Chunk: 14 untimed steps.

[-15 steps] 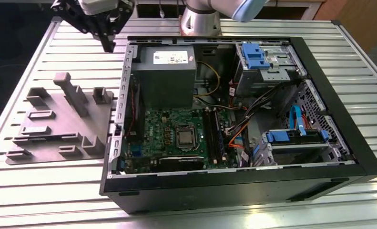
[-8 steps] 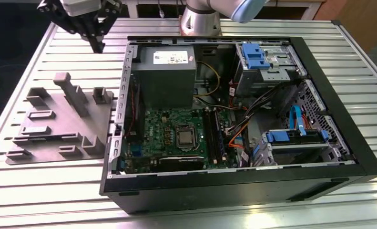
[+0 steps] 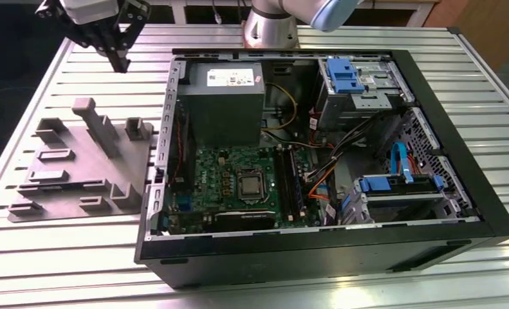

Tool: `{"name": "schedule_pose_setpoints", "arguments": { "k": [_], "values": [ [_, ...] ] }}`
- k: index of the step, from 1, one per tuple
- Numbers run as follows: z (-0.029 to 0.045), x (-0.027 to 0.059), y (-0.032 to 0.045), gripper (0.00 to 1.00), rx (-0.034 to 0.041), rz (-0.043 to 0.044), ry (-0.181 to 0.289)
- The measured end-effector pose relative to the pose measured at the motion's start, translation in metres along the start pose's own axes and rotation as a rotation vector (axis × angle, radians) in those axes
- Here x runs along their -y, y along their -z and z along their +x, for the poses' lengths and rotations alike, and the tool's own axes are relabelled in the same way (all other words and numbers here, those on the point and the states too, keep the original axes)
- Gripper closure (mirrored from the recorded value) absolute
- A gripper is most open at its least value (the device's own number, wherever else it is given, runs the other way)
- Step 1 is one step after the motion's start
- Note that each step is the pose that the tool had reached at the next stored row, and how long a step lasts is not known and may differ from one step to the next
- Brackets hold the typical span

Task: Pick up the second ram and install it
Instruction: 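Reach for the second ram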

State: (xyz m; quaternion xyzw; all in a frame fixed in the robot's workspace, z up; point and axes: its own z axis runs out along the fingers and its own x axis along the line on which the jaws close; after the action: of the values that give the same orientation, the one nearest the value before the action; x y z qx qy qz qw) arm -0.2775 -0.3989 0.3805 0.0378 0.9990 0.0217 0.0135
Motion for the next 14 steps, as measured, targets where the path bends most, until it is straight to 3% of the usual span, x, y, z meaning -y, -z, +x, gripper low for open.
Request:
{"name": "schedule_pose_setpoints", "arguments": {
  "k": [14],
  "values": [
    [0.0306, 0.0027, -0.0055, 0.90, 0.0000, 0.0000, 0.000]
  ]
}}
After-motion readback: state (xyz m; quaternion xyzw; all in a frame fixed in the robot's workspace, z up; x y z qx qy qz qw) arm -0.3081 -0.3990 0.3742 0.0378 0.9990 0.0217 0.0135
